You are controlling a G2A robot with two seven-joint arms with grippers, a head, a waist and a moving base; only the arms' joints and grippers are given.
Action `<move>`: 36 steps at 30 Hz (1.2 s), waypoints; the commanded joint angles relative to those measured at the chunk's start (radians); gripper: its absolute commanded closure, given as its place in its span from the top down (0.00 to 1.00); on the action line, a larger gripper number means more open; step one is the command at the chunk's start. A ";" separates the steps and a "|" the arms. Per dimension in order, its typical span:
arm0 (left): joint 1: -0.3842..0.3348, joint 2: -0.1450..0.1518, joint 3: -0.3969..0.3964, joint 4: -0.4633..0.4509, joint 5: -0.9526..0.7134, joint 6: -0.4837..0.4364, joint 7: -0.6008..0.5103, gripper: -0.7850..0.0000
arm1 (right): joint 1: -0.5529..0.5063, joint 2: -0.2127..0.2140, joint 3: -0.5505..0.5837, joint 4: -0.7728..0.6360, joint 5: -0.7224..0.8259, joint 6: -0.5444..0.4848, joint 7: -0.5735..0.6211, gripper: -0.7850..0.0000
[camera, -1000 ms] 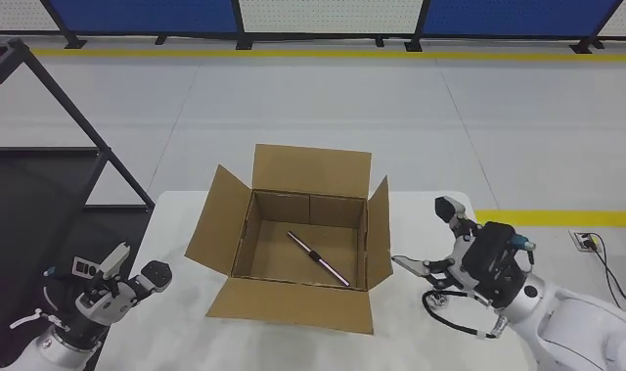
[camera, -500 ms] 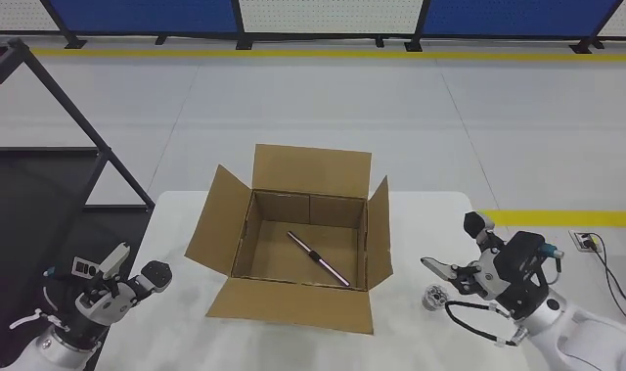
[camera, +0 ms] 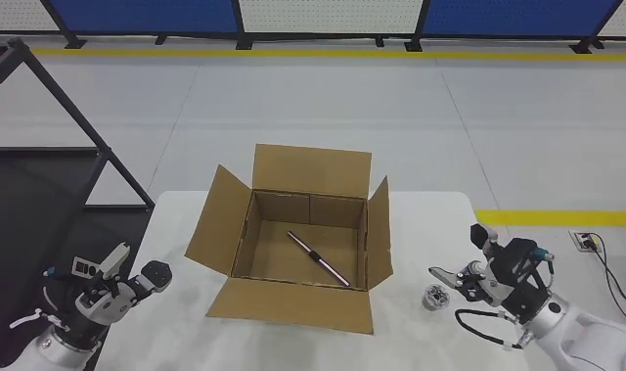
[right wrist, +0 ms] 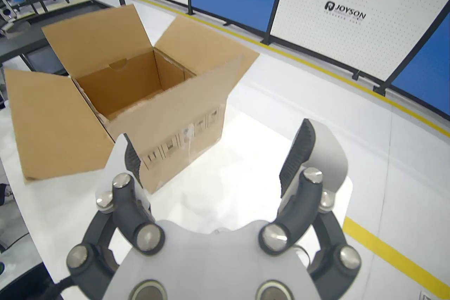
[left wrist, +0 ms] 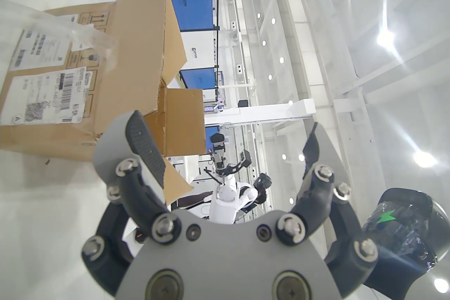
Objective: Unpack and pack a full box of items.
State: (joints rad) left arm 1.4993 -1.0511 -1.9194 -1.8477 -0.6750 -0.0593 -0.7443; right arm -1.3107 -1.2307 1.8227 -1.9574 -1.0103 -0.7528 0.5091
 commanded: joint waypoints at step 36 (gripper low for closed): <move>0.000 0.000 0.000 0.000 0.000 0.000 0.000 1.00 | 0.025 0.058 0.004 0.243 -0.127 0.032 0.126 1.00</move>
State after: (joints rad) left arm 1.4993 -1.0511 -1.9194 -1.8477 -0.6750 -0.0593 -0.7443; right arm -1.2674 -1.1762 1.8182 -1.6987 -1.1347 -0.6794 0.6641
